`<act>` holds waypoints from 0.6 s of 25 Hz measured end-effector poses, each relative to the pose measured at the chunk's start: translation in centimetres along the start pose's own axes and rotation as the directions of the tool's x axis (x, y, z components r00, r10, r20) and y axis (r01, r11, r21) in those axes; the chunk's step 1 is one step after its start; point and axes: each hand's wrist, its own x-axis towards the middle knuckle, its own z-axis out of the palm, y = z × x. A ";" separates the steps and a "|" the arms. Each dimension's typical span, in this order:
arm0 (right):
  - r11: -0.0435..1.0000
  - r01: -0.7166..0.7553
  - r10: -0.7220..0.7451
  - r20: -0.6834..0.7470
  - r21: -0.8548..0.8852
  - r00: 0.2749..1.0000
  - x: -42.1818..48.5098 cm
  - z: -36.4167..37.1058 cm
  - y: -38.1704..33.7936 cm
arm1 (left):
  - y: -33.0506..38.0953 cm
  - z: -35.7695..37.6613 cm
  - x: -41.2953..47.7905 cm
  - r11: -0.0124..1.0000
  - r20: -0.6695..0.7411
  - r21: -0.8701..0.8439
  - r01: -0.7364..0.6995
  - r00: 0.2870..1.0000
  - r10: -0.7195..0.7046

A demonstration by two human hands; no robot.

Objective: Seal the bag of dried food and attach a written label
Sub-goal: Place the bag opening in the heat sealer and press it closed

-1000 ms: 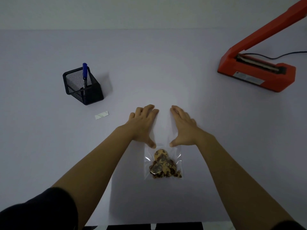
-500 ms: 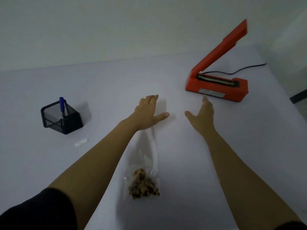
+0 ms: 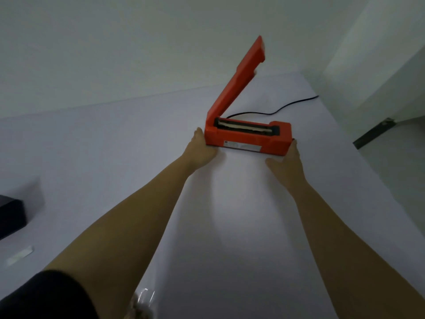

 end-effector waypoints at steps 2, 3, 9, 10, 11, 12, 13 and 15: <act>0.999 0.034 -0.035 0.019 0.030 0.999 -0.2 -0.1 0.6 | 0.0 0.5 0.3 1.000 -0.001 -0.014 -0.018 1.000 0.018; 0.998 0.047 -0.048 0.018 0.046 0.999 -0.6 -0.2 0.8 | -0.1 0.7 0.2 0.999 -0.013 -0.021 -0.026 1.000 0.025; 0.995 -0.014 0.015 -0.007 0.099 1.000 -7.6 -1.0 2.8 | -2.8 2.0 -4.0 0.997 -0.012 -0.013 -0.082 0.997 0.082; 0.994 -0.022 0.024 -0.015 0.104 1.000 -8.8 -1.1 3.3 | -3.3 2.4 -4.8 0.996 -0.011 -0.019 -0.090 0.996 0.090; 0.994 -0.028 0.030 -0.024 0.107 0.999 -9.8 -1.2 3.7 | -3.8 2.7 -5.6 0.995 -0.013 -0.022 -0.101 0.995 0.101; 0.993 -0.030 0.034 -0.029 0.112 0.999 -10.6 -1.2 4.2 | -4.3 3.1 -6.2 0.994 -0.017 -0.023 -0.110 0.994 0.110; 0.993 -0.032 0.035 -0.026 0.116 0.999 -11.1 -1.2 4.5 | -4.6 3.4 -6.8 0.993 -0.019 -0.020 -0.114 0.993 0.114; 0.994 -0.029 0.032 -0.030 0.102 0.999 -11.9 -1.1 5.0 | -5.1 3.6 -7.6 0.995 -0.006 0.001 -0.098 0.995 0.098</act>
